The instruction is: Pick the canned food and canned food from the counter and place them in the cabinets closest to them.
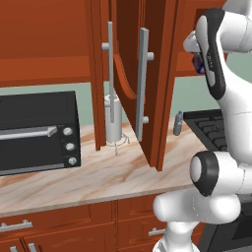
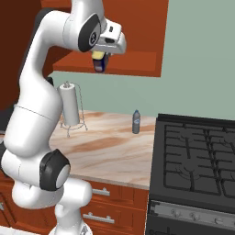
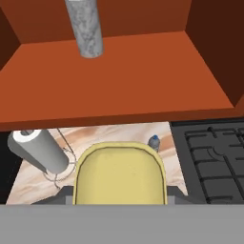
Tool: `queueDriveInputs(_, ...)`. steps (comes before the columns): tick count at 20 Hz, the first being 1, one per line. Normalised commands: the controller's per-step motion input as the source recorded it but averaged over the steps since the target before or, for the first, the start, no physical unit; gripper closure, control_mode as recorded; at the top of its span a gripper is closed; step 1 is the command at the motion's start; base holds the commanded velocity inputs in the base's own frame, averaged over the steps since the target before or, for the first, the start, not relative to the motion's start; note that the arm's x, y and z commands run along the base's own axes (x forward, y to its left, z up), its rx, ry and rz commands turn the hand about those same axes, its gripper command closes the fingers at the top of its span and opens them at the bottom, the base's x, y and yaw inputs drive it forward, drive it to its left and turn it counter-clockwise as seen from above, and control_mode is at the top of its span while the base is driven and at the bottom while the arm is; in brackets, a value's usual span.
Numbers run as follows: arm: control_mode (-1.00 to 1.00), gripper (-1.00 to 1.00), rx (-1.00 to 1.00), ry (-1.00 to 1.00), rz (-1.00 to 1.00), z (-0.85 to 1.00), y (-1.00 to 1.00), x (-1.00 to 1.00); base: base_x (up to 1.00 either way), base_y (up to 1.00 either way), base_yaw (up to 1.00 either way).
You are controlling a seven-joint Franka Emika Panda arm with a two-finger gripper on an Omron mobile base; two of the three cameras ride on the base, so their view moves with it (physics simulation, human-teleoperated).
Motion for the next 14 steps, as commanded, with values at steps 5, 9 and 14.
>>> queueDriveInputs(5,-1.00,1.00,-0.05,0.00,0.00,-0.18,0.00,0.06,0.00,0.00,0.00)
queueDriveInputs(9,-1.00,1.00,0.00,0.00,0.00,0.00,0.00,0.32,0.00,0.00,0.00)
queueDriveInputs(14,-1.00,1.00,0.01,0.00,0.00,0.01,0.00,0.46,0.00,0.00,0.00)
